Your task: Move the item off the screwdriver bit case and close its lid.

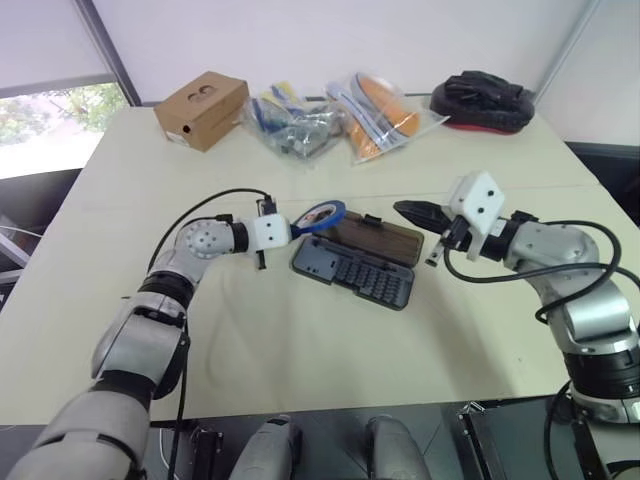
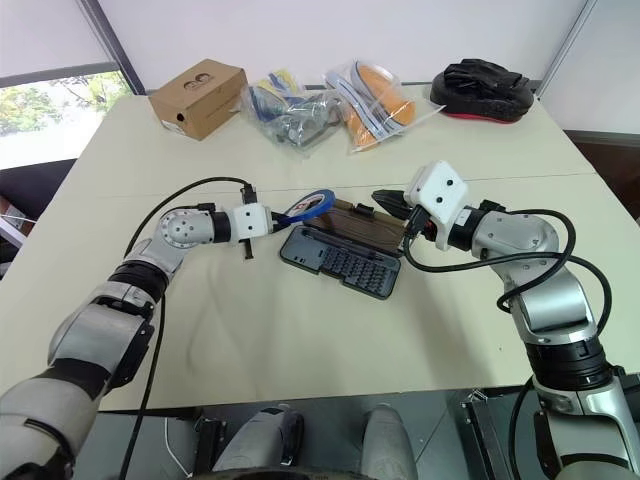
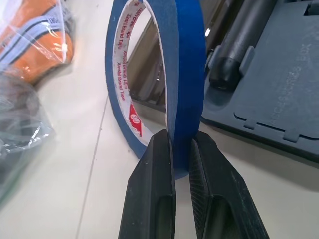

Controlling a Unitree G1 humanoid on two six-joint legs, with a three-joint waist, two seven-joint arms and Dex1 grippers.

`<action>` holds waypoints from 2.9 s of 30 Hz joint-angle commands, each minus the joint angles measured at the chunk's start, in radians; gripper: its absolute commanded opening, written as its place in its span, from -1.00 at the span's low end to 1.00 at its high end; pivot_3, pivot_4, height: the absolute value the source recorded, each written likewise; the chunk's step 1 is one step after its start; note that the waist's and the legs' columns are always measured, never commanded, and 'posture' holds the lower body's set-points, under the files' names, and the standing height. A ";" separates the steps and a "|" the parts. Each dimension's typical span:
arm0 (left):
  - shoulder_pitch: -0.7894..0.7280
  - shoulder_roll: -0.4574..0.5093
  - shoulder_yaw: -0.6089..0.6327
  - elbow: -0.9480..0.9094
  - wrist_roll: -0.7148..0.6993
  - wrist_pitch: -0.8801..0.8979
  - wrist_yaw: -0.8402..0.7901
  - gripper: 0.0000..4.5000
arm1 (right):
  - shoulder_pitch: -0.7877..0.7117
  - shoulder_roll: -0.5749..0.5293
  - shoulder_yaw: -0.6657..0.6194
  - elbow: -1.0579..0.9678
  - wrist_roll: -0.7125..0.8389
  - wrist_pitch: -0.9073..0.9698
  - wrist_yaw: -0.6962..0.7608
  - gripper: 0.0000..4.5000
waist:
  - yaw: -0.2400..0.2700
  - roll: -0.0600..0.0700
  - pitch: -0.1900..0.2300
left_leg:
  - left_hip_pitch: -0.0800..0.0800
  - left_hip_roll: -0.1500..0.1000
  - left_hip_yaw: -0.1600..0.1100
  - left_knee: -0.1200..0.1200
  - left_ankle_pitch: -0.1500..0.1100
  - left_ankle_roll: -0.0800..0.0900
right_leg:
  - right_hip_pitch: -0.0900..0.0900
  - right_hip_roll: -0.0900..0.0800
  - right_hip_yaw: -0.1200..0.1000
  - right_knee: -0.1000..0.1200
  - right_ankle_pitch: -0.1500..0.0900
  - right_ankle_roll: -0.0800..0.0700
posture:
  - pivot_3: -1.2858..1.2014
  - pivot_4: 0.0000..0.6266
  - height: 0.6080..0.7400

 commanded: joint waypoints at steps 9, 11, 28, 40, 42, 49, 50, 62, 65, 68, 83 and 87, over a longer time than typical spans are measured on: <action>0.158 0.060 0.214 -0.220 -0.113 0.218 0.305 -0.99 | -0.009 0.023 -0.005 -0.060 0.008 0.011 -0.020 -1.00 | -0.033 0.000 0.000 | 0.000 0.001 -0.002 -0.002 0.000 0.000 | -0.003 0.000 0.000 0.003 0.000 0.000 | 0.03 -0.52 1.00; 0.243 0.082 0.290 -0.378 -0.140 0.316 0.388 -0.99 | -0.004 0.036 0.007 -0.059 0.009 0.011 -0.017 -1.00 | -0.040 0.000 0.000 | 0.000 0.002 -0.002 -0.004 0.000 0.000 | -0.007 0.000 0.001 0.005 0.000 0.000 | 0.03 -0.52 1.00; 1.007 0.135 0.680 -1.240 -0.006 0.961 0.713 -0.99 | -0.077 0.131 0.113 0.031 -0.001 -0.031 0.060 -1.00 | -0.025 0.000 0.000 | -0.010 0.003 -0.002 0.000 0.000 -0.002 | -0.022 -0.001 0.003 0.014 0.000 -0.001 | 0.03 -0.52 1.00; 0.990 0.135 0.702 -1.063 -0.098 0.941 0.722 0.42 | -0.092 0.140 0.116 0.047 -0.015 -0.051 0.082 -1.00 | -0.001 0.000 0.000 | -0.010 0.004 -0.002 0.000 0.000 -0.003 | -0.022 -0.001 0.002 0.014 0.000 -0.001 | 0.03 -0.52 1.00; 0.978 0.134 0.699 -1.062 -0.110 0.932 0.720 0.85 | -0.088 0.138 0.111 0.041 -0.016 -0.047 0.078 -1.00 | -0.001 0.000 0.000 | -0.010 0.004 -0.002 0.000 0.001 -0.003 | -0.022 -0.001 0.002 0.014 0.000 -0.001 | 0.03 -0.52 1.00; 0.942 0.106 0.692 -1.213 -0.161 0.925 0.702 0.99 | -0.073 0.128 0.098 0.029 -0.015 -0.038 0.070 -1.00 | -0.002 0.000 0.000 | -0.010 0.004 -0.002 0.000 0.001 -0.003 | -0.022 -0.001 0.002 0.014 0.000 -0.001 | 0.03 -0.52 1.00; 0.926 0.101 0.692 -1.253 -0.166 0.942 0.704 0.99 | -0.070 0.126 0.095 0.029 -0.015 -0.037 0.069 -1.00 | -0.001 0.000 0.000 | -0.010 0.004 -0.002 0.000 0.001 -0.003 | -0.022 -0.001 0.002 0.013 0.000 -0.001 | 0.03 -0.52 1.00; 0.663 0.011 0.549 -1.454 -0.414 1.151 0.506 0.99 | -0.101 0.088 0.063 0.080 -0.025 -0.054 0.077 -1.00 | -0.005 -0.001 0.000 | -0.010 0.003 -0.002 0.001 0.001 -0.003 | -0.022 -0.001 0.002 0.013 0.000 -0.001 | 0.03 -0.52 1.00; 0.628 0.007 0.511 -1.441 -0.507 1.152 0.394 0.99 | -0.118 0.063 0.051 0.108 -0.033 -0.068 0.086 -1.00 | -0.007 -0.001 0.000 | -0.011 0.003 -0.002 0.001 0.001 -0.003 | -0.022 -0.001 0.002 0.013 0.000 -0.001 | 0.03 -0.52 1.00; 0.614 0.020 0.492 -1.421 -0.601 1.180 0.288 0.99 | -0.135 0.040 0.036 0.144 -0.046 -0.079 0.090 -1.00 | -0.011 -0.001 0.000 | -0.011 0.002 -0.002 0.000 0.001 -0.003 | -0.022 -0.001 0.002 0.013 0.000 -0.001 | 0.03 -0.52 1.00; 0.588 0.107 0.376 -1.365 -0.757 1.261 0.024 1.00 | -0.193 0.048 0.081 0.357 -0.169 -0.098 0.052 0.99 | -0.026 -0.001 0.000 | -0.011 0.002 -0.001 0.000 0.001 -0.003 | -0.022 -0.001 0.002 0.013 0.000 -0.001 | 0.03 -0.52 1.00; 0.567 0.102 0.346 -1.335 -0.747 1.247 0.008 1.00 | -0.239 0.075 0.113 0.456 -0.217 -0.123 0.038 0.99 | -0.028 -0.001 0.000 | -0.011 0.002 -0.001 0.000 0.001 -0.003 | -0.022 -0.001 0.002 0.013 0.000 -0.001 | 0.03 -0.52 1.00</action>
